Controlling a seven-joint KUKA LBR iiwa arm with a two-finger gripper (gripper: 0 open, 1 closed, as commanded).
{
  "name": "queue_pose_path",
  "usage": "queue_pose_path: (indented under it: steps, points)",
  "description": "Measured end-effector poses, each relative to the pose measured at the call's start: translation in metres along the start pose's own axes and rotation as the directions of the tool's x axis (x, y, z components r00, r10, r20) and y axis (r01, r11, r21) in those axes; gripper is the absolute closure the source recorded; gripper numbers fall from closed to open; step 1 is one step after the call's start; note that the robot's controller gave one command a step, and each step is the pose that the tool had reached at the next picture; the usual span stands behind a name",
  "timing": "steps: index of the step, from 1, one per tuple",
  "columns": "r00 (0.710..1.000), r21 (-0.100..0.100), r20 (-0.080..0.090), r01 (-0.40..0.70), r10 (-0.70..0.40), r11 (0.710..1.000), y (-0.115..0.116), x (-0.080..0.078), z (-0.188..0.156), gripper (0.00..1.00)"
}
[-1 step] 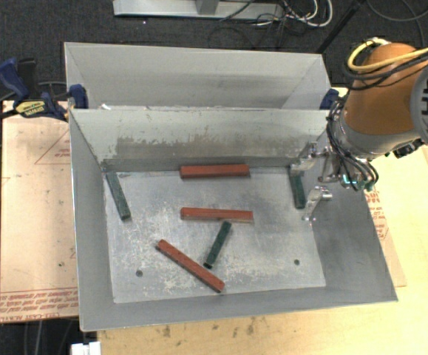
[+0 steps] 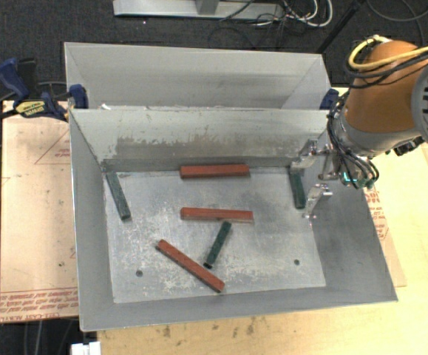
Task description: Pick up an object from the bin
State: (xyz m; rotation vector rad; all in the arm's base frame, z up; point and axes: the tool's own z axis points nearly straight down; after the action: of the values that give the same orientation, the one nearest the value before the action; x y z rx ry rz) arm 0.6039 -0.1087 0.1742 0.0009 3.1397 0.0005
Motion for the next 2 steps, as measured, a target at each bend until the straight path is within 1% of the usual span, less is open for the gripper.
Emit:
queue_pose_path:
  steps: [1, 2]
  points:
    - [1.0, 0.002, 0.002, 0.005, -0.005, 1.0, 0.048, -0.014, 0.02, 0.0]
    - [0.996, -0.004, 0.003, 0.089, -0.089, 0.996, 0.072, 0.0, 0.069, 0.0]
